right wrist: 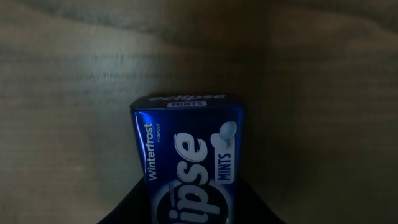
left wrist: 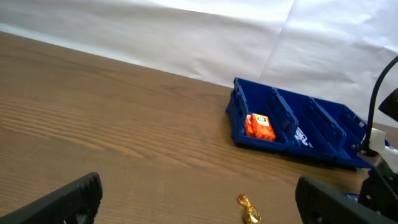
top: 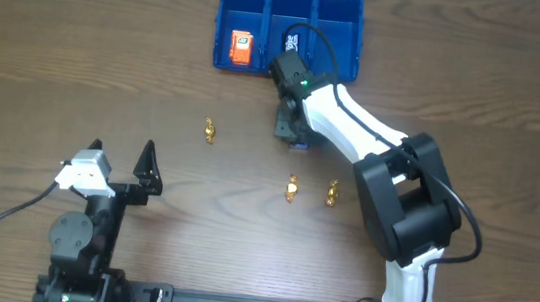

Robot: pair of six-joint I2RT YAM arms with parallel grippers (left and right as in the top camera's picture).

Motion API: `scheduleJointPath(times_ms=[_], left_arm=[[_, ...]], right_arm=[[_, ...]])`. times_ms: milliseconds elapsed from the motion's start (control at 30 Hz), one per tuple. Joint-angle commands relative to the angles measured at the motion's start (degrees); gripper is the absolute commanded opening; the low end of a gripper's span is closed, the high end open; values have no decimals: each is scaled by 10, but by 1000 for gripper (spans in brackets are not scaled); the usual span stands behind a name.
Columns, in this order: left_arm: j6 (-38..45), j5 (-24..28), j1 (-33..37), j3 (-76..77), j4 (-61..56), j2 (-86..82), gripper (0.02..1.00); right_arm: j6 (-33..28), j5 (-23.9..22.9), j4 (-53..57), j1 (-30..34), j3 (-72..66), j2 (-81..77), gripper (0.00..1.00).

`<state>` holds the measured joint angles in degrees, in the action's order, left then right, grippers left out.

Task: Sort Candies Into Trays

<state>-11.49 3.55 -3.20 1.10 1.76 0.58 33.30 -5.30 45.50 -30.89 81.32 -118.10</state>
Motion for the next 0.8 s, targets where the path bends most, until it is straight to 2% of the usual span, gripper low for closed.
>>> scheduleJointPath(times_ms=[33, 100, 167, 300, 467, 633, 800], left_arm=[[12, 5, 2, -8, 24, -4, 998], [12, 5, 2, -8, 24, -4, 996], [12, 5, 2, -8, 24, -4, 998], [12, 5, 2, -8, 24, -4, 998], [12, 5, 2, -8, 24, -4, 998], [12, 5, 2, -8, 24, -4, 996], [12, 5, 2, -8, 24, -4, 998]], right_arm=[[-6, -31, 85, -8, 144, 56, 237], [-12, -65, 134, -7, 230, 47, 237], [-34, -80, 176, -1, 334, 19, 237], [-51, -127, 199, 4, 508, -65, 237], [-58, -119, 140, 24, 545, -139, 240], [-65, -64, 105, 45, 545, -186, 240], [-61, -59, 95, 47, 545, -221, 244]])
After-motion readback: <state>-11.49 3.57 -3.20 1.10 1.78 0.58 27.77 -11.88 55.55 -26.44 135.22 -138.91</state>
